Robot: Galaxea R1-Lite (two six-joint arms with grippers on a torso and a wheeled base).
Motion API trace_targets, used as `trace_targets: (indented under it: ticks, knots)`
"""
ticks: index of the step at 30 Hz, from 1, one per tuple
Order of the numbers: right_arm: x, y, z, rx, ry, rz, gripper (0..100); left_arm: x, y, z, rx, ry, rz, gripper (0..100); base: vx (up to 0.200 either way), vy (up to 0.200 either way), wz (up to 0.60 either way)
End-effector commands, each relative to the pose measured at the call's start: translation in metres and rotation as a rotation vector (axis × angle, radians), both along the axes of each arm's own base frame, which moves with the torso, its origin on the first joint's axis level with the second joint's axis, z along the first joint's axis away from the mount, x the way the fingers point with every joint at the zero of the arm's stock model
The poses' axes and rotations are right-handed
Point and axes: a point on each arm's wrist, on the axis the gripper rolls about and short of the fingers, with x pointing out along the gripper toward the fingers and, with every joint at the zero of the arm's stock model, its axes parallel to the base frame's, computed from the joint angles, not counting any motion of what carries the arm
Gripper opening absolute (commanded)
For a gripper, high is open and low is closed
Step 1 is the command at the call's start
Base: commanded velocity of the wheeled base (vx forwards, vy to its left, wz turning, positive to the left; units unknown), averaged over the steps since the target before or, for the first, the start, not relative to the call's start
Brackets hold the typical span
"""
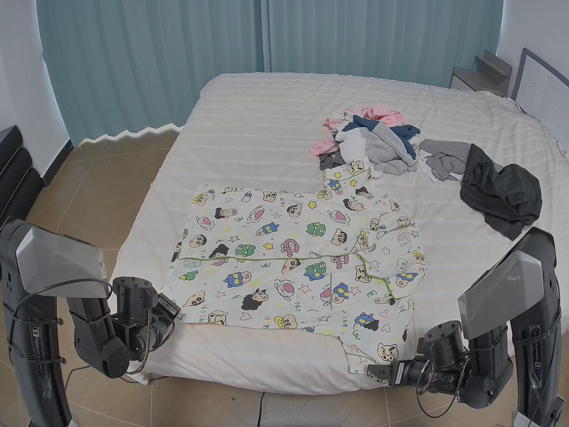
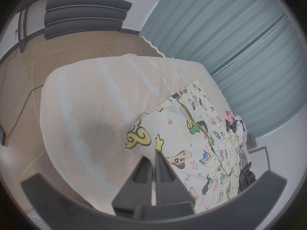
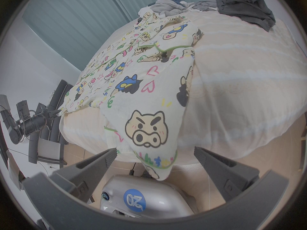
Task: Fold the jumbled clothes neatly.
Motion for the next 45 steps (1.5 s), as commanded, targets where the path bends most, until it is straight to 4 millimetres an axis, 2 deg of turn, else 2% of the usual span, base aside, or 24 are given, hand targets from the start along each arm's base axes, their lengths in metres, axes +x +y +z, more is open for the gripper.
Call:
trace_targets:
  ticks: [1,6,13,28,41,42,45]
  knots:
    - [0.006,0.005,-0.011,-0.003,0.002,0.014,100,0.0,0.003,-0.002,-0.009,0.009,-0.003,0,0.0,0.0,0.0]
    - [0.013,0.012,-0.014,0.009,-0.02,0.021,100,0.0,0.003,-0.003,-0.01,0.012,-0.004,0,0.0,0.0,0.0]
    - [0.008,0.018,-0.013,0.016,-0.017,0.043,100,0.001,0.004,-0.004,-0.01,0.014,-0.002,0,0.0,0.0,0.0]
    - [0.003,0.015,-0.005,0.03,-0.01,0.052,100,0.001,0.004,-0.006,-0.007,0.018,-0.002,0,0.0,0.0,0.0]
    - [0.011,0.022,-0.013,0.061,-0.009,0.042,100,0.002,0.005,-0.006,-0.009,0.009,0.003,0,0.0,0.0,0.0]
    - [0.012,0.023,-0.015,0.065,-0.009,0.036,0,0.002,0.005,-0.006,-0.009,0.009,0.003,0,0.0,0.0,0.0]
    - [0.015,0.024,-0.016,0.067,-0.017,0.028,0,0.002,0.005,-0.006,-0.009,0.009,0.003,0,0.0,0.0,0.0]
